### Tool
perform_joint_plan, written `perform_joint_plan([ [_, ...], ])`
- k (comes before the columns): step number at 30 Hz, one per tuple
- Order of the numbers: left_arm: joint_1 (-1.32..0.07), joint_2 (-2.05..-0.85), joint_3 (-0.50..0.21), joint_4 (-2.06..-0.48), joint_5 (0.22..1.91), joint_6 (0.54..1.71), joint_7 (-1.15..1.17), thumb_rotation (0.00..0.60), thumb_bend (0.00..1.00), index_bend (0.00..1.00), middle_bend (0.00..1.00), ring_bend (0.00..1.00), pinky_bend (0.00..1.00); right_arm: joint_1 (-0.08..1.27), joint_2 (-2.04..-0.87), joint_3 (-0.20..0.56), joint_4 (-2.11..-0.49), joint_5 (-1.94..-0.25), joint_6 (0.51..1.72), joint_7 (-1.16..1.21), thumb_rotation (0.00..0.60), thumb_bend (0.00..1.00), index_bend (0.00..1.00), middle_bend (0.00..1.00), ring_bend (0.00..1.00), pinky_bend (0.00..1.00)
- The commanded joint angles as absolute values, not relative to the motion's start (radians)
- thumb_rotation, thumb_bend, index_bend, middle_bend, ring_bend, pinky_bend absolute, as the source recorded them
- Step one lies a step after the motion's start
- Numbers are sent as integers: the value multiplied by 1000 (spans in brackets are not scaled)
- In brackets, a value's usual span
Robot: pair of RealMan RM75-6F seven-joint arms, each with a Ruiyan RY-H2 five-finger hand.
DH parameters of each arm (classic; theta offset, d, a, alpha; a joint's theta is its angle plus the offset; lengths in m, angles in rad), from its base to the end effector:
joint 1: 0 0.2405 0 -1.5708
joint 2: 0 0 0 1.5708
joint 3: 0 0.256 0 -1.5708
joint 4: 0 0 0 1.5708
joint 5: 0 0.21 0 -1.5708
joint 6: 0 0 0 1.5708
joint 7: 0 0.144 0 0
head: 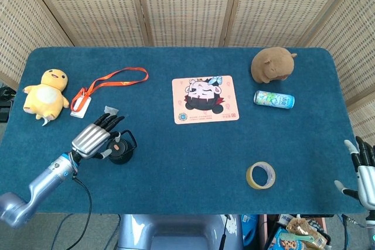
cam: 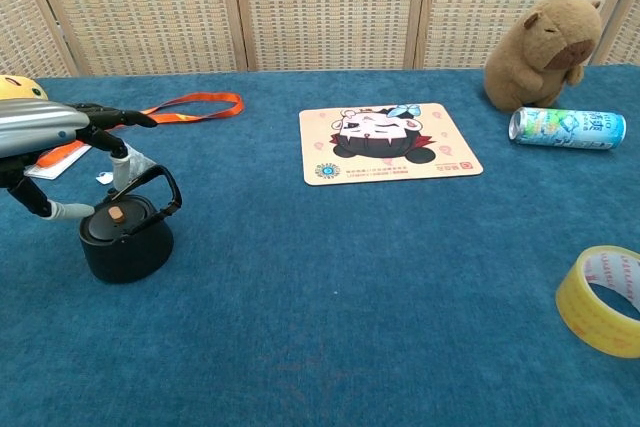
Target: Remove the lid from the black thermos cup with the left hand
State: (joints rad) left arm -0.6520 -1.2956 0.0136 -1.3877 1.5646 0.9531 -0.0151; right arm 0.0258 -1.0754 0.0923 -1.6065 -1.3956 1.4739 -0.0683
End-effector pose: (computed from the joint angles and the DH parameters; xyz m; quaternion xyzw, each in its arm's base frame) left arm -0.2310 0.3191 0.0458 -0.8208 -0.3004 -0.3082 0.3757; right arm -0.3361 -0.1700 0.1849 0.5637 -0.3837 0.3294 0.6531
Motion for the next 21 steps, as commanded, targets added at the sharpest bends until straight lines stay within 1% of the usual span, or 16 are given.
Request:
perform_joint_plan([
  [1, -654, -1300, 14, -1382, 1560, 950, -3, 600, 338, 447, 0, 0, 0, 26, -1075, 92, -1606, -1395, 1473, -66, 600, 0, 0, 0, 0, 0],
  [5, -657, -1304, 15, -1383, 1554, 941, 12, 600, 341, 452, 0, 0, 0, 26, -1074, 92, -1606, -1395, 1472, -66, 600, 0, 0, 0, 0, 0],
  [9, -669, -1303, 14, -1391, 1547, 921, 42, 600, 376, 455, 0, 0, 0, 25, -1074, 92, -1607, -1395, 1474, -66, 600, 0, 0, 0, 0, 0],
  [16, -686, -1296, 4, -1417, 1503, 877, 110, 600, 378, 455, 0, 0, 0, 25, -1072, 93, -1605, -1391, 1472, -61, 600, 0, 0, 0, 0, 0],
  [21, -690, -1300, 1, -1426, 1483, 866, 136, 600, 378, 457, 0, 0, 0, 26, -1071, 94, -1604, -1389, 1471, -58, 600, 0, 0, 0, 0, 0],
])
